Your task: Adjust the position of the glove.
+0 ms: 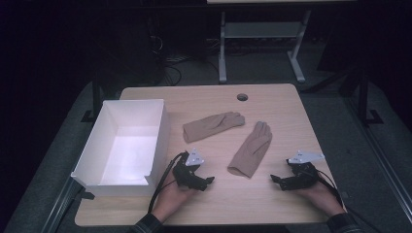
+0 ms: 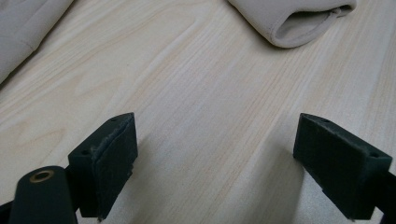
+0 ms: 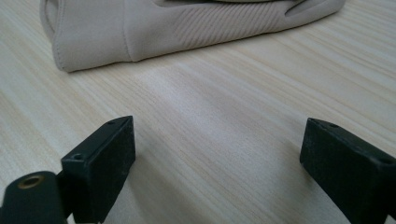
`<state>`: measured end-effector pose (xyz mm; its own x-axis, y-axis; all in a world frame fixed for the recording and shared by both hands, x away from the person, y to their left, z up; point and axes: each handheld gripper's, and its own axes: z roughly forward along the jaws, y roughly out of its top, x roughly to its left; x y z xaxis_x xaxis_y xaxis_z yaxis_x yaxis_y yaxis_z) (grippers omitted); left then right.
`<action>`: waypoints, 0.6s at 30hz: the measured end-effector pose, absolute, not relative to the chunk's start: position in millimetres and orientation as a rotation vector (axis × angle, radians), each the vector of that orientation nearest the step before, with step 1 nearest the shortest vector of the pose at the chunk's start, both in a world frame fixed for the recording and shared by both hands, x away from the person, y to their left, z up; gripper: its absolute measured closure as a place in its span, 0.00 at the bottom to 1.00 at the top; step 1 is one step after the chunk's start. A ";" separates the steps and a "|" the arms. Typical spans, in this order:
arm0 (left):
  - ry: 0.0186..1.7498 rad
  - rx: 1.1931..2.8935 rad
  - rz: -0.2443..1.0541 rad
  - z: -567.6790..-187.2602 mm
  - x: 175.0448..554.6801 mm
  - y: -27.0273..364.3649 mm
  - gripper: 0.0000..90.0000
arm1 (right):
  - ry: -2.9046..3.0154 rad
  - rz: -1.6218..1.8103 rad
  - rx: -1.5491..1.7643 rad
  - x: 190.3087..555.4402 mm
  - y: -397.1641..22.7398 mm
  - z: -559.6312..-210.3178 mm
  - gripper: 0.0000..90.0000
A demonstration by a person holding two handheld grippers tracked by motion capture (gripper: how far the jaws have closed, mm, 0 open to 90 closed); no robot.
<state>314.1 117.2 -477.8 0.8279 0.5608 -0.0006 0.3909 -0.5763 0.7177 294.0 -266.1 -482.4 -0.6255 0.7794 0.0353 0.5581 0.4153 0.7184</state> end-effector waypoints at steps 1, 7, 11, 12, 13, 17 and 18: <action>0.707 2.251 0.302 -477.9 315.4 116.5 0.14 | 2.375 1.029 1.156 294.2 -266.5 -482.2 0.12; 0.723 2.241 0.301 -478.1 315.4 115.5 0.14 | 2.377 1.029 1.162 297.2 -265.0 -475.3 0.39; 0.712 2.248 0.311 -477.8 316.1 115.9 0.15 | 2.373 1.089 1.144 299.6 -260.5 -467.4 0.62; 0.712 2.248 0.311 -477.8 316.1 115.9 0.15 | 2.373 1.089 1.144 299.6 -260.5 -467.4 0.62; 0.715 2.246 0.306 -477.9 315.9 115.8 0.15 | 2.376 1.115 1.130 301.1 -255.8 -463.6 0.70; 0.715 2.245 0.306 -478.0 315.9 115.9 0.15 | 2.389 1.135 1.119 303.5 -249.9 -460.1 0.81; 0.715 2.245 0.306 -478.0 315.9 115.9 0.15 | 2.393 1.151 1.111 304.4 -246.5 -459.7 0.87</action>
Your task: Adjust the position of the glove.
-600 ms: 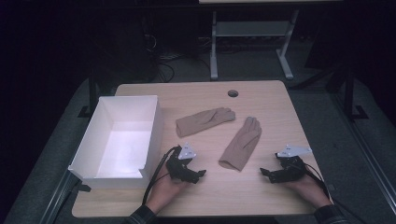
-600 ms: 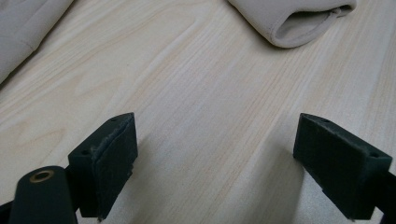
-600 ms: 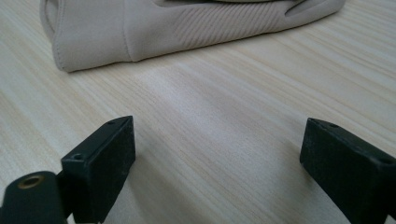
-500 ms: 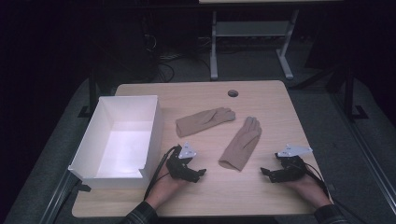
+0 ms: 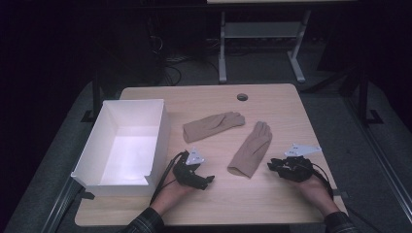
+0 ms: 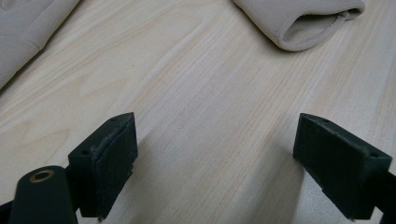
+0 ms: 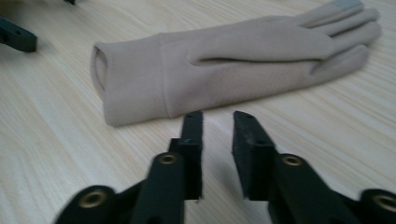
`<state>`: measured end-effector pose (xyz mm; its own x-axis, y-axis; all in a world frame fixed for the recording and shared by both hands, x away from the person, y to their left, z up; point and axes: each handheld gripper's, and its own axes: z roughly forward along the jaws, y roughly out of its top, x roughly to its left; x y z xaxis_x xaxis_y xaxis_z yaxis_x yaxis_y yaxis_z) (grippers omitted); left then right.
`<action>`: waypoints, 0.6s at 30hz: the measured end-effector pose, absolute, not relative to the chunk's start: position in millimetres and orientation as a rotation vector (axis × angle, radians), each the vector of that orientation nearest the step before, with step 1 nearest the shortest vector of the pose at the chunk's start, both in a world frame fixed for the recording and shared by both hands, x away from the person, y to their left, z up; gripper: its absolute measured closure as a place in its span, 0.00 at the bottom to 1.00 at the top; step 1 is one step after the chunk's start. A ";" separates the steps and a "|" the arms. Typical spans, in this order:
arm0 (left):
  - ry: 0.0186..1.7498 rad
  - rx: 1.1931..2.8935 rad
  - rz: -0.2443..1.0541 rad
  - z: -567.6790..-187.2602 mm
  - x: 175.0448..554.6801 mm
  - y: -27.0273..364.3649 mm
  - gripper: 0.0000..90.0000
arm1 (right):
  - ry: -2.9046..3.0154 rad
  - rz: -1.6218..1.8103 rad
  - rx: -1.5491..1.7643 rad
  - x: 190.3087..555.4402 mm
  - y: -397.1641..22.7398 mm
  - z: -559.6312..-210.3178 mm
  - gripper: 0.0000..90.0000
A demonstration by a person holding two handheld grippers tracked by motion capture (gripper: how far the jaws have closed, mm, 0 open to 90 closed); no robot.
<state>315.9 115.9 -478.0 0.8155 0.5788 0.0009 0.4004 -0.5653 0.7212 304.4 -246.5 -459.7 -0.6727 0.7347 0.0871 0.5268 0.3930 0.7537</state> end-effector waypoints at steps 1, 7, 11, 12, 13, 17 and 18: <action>0.715 2.245 0.306 -478.0 315.9 115.9 0.15 | 2.397 1.152 1.104 304.9 -244.8 -459.4 0.89; 0.716 2.245 0.305 -477.9 315.9 115.9 0.15 | 2.439 1.166 1.077 310.9 -234.9 -459.9 1.00; 0.718 2.245 0.305 -477.9 315.7 115.8 0.15 | 2.446 1.178 1.050 315.5 -225.2 -456.5 1.00; 0.716 2.246 0.305 -477.8 315.8 115.9 0.15 | 2.447 1.183 1.037 316.9 -222.9 -455.6 1.00; 0.717 2.246 0.305 -477.8 315.7 115.9 0.15 | 2.449 1.192 1.032 318.3 -220.2 -454.7 1.00; 0.721 2.246 0.305 -477.7 315.8 116.0 0.15 | 2.465 1.217 1.007 324.6 -208.1 -453.0 1.00; 0.720 2.249 0.305 -477.6 315.8 116.1 0.15 | 2.471 1.220 0.996 326.2 -205.1 -452.8 1.00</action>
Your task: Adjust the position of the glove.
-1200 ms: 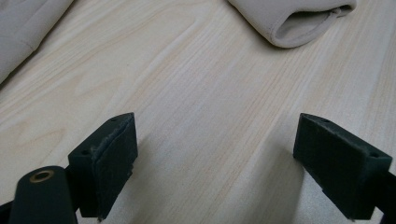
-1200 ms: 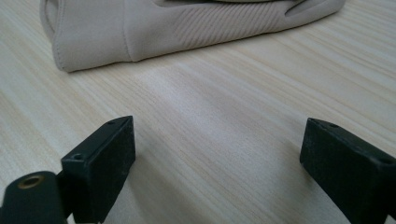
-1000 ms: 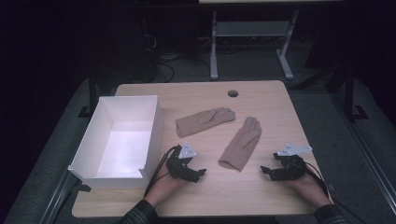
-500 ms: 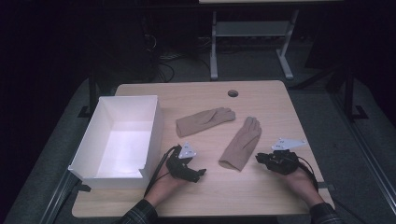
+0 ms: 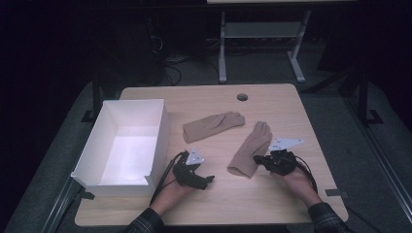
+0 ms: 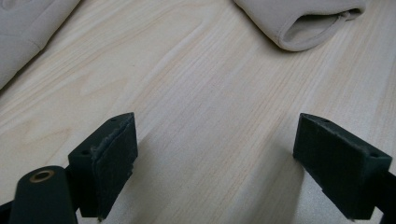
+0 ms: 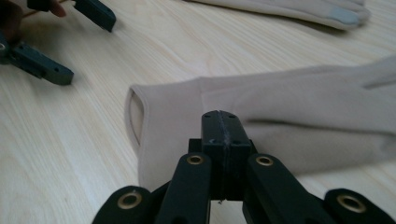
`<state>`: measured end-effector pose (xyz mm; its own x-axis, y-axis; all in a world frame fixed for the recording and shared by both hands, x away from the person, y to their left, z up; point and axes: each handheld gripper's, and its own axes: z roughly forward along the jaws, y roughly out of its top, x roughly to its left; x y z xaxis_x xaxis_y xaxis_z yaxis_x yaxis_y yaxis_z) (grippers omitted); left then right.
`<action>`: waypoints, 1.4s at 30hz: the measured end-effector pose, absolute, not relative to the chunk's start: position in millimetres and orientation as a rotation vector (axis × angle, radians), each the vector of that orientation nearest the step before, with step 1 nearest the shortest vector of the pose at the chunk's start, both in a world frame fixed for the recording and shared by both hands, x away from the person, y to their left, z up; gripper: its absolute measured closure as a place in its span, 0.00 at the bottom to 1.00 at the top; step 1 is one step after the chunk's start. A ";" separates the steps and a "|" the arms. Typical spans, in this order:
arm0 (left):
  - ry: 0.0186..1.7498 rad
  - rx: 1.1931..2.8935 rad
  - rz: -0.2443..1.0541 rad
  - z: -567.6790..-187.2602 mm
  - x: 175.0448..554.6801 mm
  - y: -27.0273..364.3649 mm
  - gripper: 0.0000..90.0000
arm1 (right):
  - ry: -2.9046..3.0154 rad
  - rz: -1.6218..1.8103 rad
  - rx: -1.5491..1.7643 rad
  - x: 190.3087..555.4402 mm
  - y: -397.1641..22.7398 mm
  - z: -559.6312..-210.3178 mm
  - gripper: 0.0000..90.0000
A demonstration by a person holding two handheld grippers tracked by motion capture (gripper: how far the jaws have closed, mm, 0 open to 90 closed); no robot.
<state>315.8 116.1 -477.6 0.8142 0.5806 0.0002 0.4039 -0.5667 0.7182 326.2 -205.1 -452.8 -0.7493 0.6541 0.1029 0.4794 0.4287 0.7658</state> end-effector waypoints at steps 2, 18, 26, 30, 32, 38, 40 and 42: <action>0.720 2.249 0.305 -477.5 315.8 116.1 0.15 | 2.481 1.230 0.983 329.0 -199.1 -452.6 1.00; 0.719 2.250 0.306 -477.5 315.8 116.1 0.14 | 2.553 1.252 0.946 348.1 -158.5 -461.7 1.00; 0.719 2.248 0.306 -477.7 315.8 116.0 0.14 | 2.603 1.171 0.920 349.9 -146.4 -472.7 1.00; 0.720 2.248 0.306 -477.7 315.8 116.0 0.15 | 2.608 1.174 0.911 349.6 -147.6 -473.0 1.00; 0.720 2.248 0.306 -477.7 315.8 116.1 0.15 | 2.613 1.166 0.911 348.9 -148.9 -472.4 1.00; 0.720 2.247 0.306 -477.8 315.7 116.0 0.15 | 2.617 1.147 0.902 345.2 -153.4 -471.3 1.00; 0.720 2.247 0.307 -477.7 315.8 116.0 0.15 | 2.615 1.147 0.915 343.3 -156.3 -471.1 1.00; 0.720 2.248 0.306 -477.7 315.8 116.0 0.15 | 2.618 1.145 0.913 341.9 -160.4 -471.1 1.00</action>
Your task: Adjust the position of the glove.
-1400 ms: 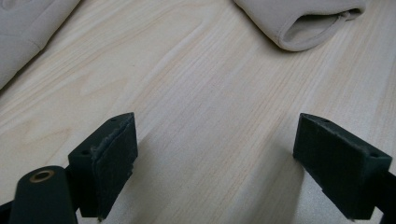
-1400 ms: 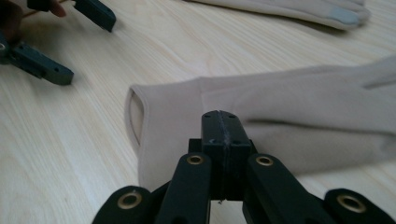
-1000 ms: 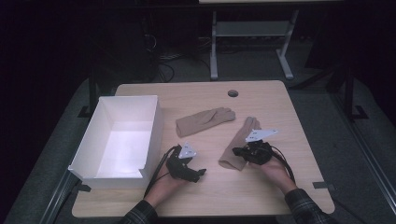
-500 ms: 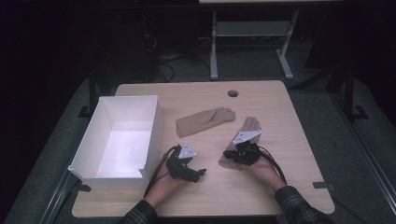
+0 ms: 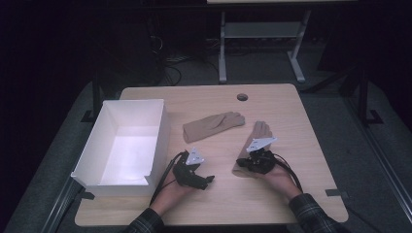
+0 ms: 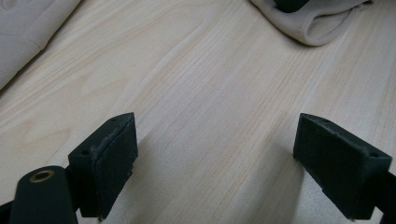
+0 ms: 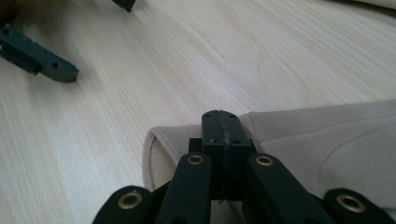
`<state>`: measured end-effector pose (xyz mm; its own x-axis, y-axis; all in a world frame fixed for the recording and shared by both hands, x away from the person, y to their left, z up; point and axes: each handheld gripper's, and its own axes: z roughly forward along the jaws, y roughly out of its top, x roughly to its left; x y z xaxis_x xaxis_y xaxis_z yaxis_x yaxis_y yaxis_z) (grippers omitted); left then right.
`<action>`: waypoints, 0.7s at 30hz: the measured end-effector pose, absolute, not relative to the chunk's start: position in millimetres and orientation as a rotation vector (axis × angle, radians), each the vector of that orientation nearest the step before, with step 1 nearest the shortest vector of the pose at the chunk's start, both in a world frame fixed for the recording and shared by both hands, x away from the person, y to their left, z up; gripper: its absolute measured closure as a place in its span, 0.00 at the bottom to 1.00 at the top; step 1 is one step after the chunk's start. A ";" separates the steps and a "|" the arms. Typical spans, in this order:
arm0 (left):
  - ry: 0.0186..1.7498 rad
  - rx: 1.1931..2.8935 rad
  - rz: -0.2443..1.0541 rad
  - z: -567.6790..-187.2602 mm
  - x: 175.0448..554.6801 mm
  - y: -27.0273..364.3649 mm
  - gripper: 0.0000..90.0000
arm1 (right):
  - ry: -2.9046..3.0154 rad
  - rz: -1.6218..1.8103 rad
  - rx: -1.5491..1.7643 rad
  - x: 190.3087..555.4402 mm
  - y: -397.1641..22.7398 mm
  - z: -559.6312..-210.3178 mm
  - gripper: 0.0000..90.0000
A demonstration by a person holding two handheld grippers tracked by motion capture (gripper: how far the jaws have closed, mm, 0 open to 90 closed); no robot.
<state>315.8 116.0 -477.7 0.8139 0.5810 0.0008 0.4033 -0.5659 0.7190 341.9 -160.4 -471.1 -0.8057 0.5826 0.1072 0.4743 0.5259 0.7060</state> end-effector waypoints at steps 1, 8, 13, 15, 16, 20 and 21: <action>0.719 2.248 0.307 -477.7 315.8 116.1 0.15 | 2.615 1.141 0.921 340.8 -162.3 -470.8 1.00; 0.719 2.248 0.307 -477.7 315.8 116.1 0.15 | 2.621 1.123 0.936 334.2 -177.0 -469.6 1.00; 0.719 2.247 0.307 -477.8 315.8 116.1 0.15 | 2.625 1.113 0.946 330.2 -184.8 -468.7 1.00; 0.719 2.246 0.307 -477.9 315.8 116.0 0.15 | 2.625 1.113 0.957 328.5 -187.7 -468.5 1.00; 0.719 2.247 0.307 -477.8 315.8 116.1 0.15 | 2.625 1.116 0.947 328.0 -189.8 -468.9 1.00; 0.719 2.246 0.307 -477.9 315.8 116.0 0.15 | 2.621 1.114 0.966 323.3 -197.0 -468.7 1.00; 0.719 2.246 0.307 -477.9 315.8 116.0 0.15 | 2.619 1.116 0.978 321.8 -198.4 -468.5 1.00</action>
